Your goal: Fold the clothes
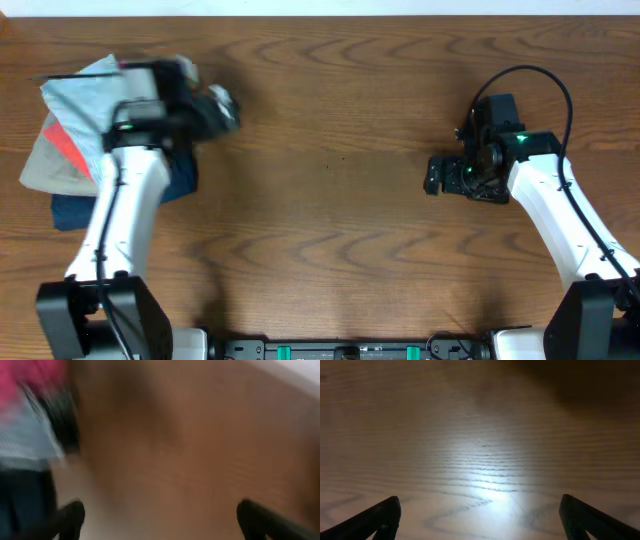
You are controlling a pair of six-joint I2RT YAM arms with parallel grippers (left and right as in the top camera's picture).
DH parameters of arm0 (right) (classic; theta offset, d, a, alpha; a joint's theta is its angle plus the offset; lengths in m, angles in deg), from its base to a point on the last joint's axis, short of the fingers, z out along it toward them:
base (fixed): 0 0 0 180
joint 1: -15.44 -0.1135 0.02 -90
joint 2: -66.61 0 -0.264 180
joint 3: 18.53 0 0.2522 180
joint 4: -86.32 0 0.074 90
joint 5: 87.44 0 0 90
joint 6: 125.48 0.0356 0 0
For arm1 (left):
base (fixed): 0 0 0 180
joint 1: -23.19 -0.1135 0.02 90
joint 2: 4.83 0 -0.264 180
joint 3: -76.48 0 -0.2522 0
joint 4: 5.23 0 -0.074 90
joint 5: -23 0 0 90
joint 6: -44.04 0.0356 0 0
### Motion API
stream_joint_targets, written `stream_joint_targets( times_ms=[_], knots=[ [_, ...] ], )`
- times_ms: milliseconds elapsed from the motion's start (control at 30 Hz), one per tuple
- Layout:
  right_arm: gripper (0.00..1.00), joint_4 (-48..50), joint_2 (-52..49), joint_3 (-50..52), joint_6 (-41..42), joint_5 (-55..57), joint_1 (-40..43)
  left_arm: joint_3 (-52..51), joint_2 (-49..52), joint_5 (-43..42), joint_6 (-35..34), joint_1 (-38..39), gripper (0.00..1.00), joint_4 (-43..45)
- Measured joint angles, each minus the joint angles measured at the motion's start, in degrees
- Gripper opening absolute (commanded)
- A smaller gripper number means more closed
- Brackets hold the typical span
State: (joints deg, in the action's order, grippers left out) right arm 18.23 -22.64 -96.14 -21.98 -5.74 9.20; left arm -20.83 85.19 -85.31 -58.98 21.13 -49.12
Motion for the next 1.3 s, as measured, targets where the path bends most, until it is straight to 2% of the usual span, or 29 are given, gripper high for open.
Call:
stream_joint_targets(
  times_ms=[100,200,400,667,967,1100,1300],
  knots=[
    [0.99,-4.2,0.0,-1.3,-3.1,-1.0,1.5,0.0,0.0,6.1,0.0,4.5,0.98,-13.9],
    [0.99,-8.8,0.0,-3.9,-5.4,-1.4,3.1,0.0,-0.1,9.7,0.0,5.4,0.98,-24.5],
    [0.99,-11.7,5.0,-5.8,-7.7,-1.5,4.7,0.0,-4.5,13.0,1.0,4.3,0.98,-35.2],
    [0.99,-8.5,23.3,-2.7,-7.8,-0.8,4.7,-0.2,-25.6,14.2,2.4,5.4,0.98,-38.2],
    [0.99,1.5,45.9,17.4,-6.5,1.7,4.7,-3.4,-54.6,14.3,6.9,11.8,0.98,-37.0],
    [0.99,1.6,51.6,21.4,-6.5,1.9,4.7,-3.7,-59.9,14.3,7.5,11.9,0.98,-37.0],
    [0.99,0.9,52.6,21.9,-6.5,1.9,4.7,-3.7,-61.9,14.3,8.0,11.9,0.98,-37.0]
  ],
)
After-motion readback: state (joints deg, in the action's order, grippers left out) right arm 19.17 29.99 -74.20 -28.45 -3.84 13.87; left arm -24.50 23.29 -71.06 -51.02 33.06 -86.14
